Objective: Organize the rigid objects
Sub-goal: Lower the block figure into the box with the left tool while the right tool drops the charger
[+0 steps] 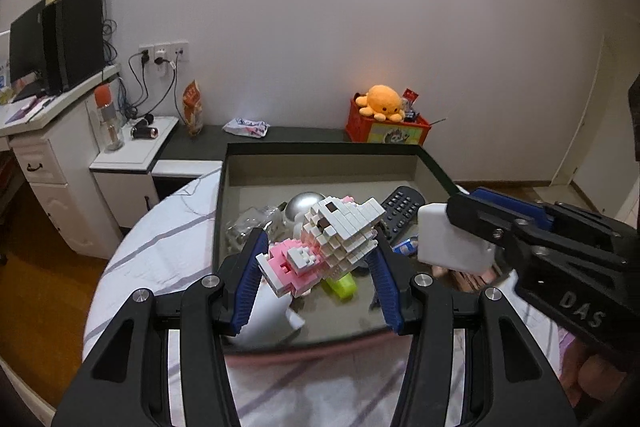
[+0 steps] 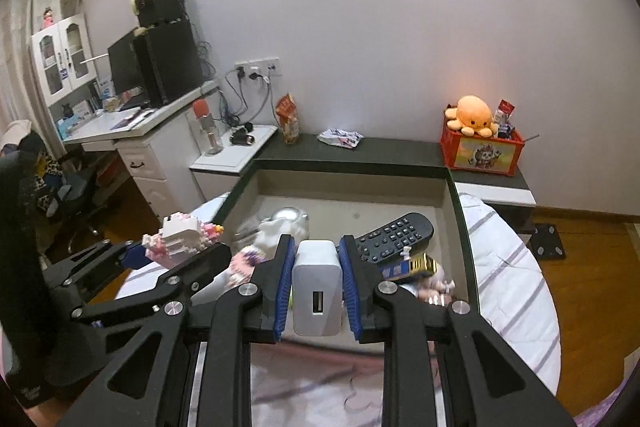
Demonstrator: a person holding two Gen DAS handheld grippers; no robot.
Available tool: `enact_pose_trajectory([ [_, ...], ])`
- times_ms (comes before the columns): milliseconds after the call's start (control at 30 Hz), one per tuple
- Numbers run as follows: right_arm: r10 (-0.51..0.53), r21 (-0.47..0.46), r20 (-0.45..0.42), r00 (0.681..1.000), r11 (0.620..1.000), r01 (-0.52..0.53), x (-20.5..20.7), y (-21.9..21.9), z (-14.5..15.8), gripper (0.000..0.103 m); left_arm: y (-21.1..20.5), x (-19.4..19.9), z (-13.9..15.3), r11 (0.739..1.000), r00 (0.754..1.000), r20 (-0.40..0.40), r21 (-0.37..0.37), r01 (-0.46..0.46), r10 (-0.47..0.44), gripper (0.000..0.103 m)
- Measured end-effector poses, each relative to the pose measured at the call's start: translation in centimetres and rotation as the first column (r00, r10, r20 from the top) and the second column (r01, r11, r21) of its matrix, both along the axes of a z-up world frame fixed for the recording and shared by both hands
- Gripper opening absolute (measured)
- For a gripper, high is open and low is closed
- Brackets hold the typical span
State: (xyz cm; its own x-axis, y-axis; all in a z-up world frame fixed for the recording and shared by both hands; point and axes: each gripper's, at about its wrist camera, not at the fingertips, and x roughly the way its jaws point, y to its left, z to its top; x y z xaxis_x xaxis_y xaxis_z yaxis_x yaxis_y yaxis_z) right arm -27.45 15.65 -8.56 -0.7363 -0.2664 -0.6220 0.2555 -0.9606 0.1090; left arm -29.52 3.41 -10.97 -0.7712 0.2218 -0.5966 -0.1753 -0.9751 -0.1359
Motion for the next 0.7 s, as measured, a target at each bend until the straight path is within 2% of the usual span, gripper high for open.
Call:
enact_pose_trajectory([
  [267, -0.030, 0.006, 0.087, 0.996, 1.000, 0.029, -3.8, 1.1, -4.4, 0.024, 0.6, -3.2, -4.2, 1.000, 0.996, 0.088, -0.004, 0.002, -0.002, 0.051],
  [400, -0.034, 0.010, 0.083, 0.996, 0.999, 0.033, -4.1, 1.3, -4.9, 0.024, 0.9, -4.1, -5.7, 1.000, 0.992, 0.125, -0.022, 0.001, 0.002, 0.052],
  [433, -0.036, 0.017, 0.083, 0.996, 0.999, 0.035, -4.2, 1.3, -4.9, 0.025, 1.0, -4.1, -5.8, 1.000, 0.992, 0.125, -0.028, -0.004, 0.007, 0.056],
  [467, -0.040, 0.032, 0.087, 0.995, 0.999, 0.038, -4.3, 1.2, -5.1, 0.026, 1.1, -4.2, -6.0, 0.999, 0.992, 0.127, -0.042, -0.010, 0.015, 0.071],
  [500, -0.047, 0.044, 0.090, 0.995, 0.998, 0.043, -4.3, 1.2, -5.3, 0.034, 1.1, -4.1, -6.0, 0.999, 0.991, 0.131, -0.044, -0.015, 0.021, 0.079],
  [533, -0.051, 0.036, 0.089, 0.995, 0.998, 0.048, -4.3, 1.4, -5.5, 0.049, 1.1, -3.9, -6.0, 0.999, 0.992, 0.127, -0.040, -0.020, 0.025, 0.086],
  [567, -0.047, 0.024, 0.086, 0.995, 0.999, 0.045, -4.2, 1.5, -5.5, 0.055, 1.2, -3.6, -5.9, 0.999, 0.993, 0.118, -0.046, -0.015, 0.020, 0.091],
  [633, -0.030, 0.008, 0.075, 0.997, 1.000, 0.030, -3.7, 1.4, -5.2, 0.070, 1.4, -3.2, -5.8, 0.999, 0.993, 0.114, -0.049, -0.003, 0.009, 0.099],
  [700, -0.027, -0.014, 0.070, 0.997, 1.000, 0.028, -3.4, 1.3, -4.8, 0.087, 1.4, -2.5, -5.3, 0.998, 0.995, 0.098, -0.058, -0.009, 0.015, 0.101],
])
